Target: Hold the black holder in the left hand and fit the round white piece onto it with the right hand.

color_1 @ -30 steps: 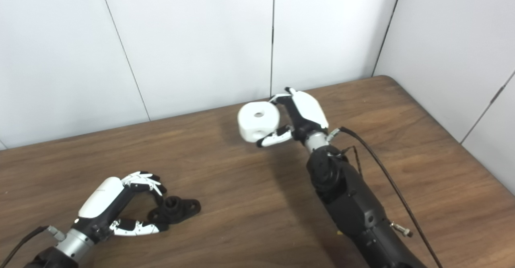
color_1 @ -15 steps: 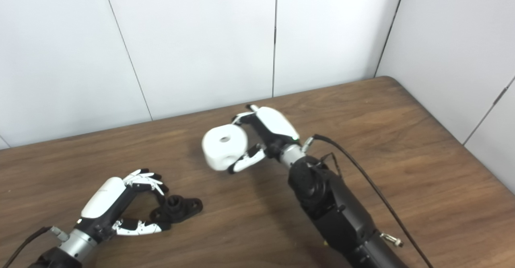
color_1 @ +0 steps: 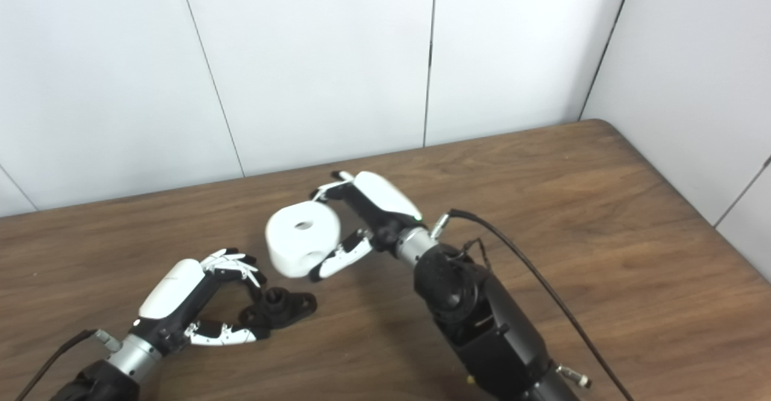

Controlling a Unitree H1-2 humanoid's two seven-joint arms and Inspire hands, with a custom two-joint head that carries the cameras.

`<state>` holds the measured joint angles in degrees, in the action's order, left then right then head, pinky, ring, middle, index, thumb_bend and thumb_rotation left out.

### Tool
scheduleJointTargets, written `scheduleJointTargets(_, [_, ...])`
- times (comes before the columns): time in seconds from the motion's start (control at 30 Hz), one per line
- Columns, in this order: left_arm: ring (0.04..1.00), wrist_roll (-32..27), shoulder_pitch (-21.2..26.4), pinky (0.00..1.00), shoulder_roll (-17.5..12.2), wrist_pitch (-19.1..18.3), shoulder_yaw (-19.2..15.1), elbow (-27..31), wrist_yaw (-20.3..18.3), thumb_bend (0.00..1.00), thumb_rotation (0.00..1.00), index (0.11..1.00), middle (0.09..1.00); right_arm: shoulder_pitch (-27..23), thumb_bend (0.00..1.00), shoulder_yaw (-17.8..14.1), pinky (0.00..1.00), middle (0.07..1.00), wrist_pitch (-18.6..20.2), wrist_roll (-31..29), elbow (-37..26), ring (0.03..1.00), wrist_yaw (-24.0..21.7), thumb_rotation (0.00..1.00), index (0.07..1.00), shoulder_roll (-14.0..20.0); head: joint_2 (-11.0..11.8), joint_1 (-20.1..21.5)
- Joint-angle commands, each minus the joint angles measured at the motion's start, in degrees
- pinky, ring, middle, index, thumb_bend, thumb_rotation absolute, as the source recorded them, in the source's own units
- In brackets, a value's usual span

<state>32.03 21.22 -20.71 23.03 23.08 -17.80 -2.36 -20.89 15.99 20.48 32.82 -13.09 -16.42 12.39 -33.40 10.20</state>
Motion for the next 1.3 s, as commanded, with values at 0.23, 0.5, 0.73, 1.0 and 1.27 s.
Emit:
scheduleJointTargets(0.23, [0.833,4.0,-0.7,0.95,0.6,-2.5,2.2,-0.8,-2.4,0.52,0.05,0.482,0.675,-1.9,0.52,1.0,1.00,0.808,3.4,-0.8,-6.8,0.973,-3.3,0.15,0.483,-1.6,-0.6,-1.5])
scheduleJointTargets(0.5, [0.840,4.0,-1.0,0.95,0.4,-3.9,2.5,1.0,-3.6,0.52,0.05,0.482,0.683,-1.0,0.52,1.7,1.00,0.810,4.5,-1.6,-7.9,0.977,-4.3,0.15,0.483,-2.2,-1.1,-2.1])
scheduleJointTargets(0.73, [0.839,4.0,-1.3,0.95,0.3,-4.5,2.7,2.0,-3.5,0.52,0.05,0.482,0.680,0.0,0.52,2.1,1.00,0.810,4.3,-1.8,-7.4,0.972,-4.6,0.15,0.483,-1.9,-1.6,-2.7])
scheduleJointTargets(1.0, [0.841,3.7,-1.5,0.96,0.3,-4.6,2.8,2.9,-3.5,0.52,0.05,0.482,0.680,0.7,0.52,2.4,1.00,0.814,2.8,-2.1,-5.7,0.974,-4.4,0.15,0.483,-0.9,-2.0,-3.2])
scheduleJointTargets(1.27, [0.845,3.6,-1.9,0.97,0.4,-6.2,2.8,4.5,-4.0,0.52,0.05,0.482,0.682,-0.1,0.52,2.5,1.00,0.816,2.2,-1.5,-4.7,0.974,-4.1,0.15,0.483,0.4,-2.4,-4.2])
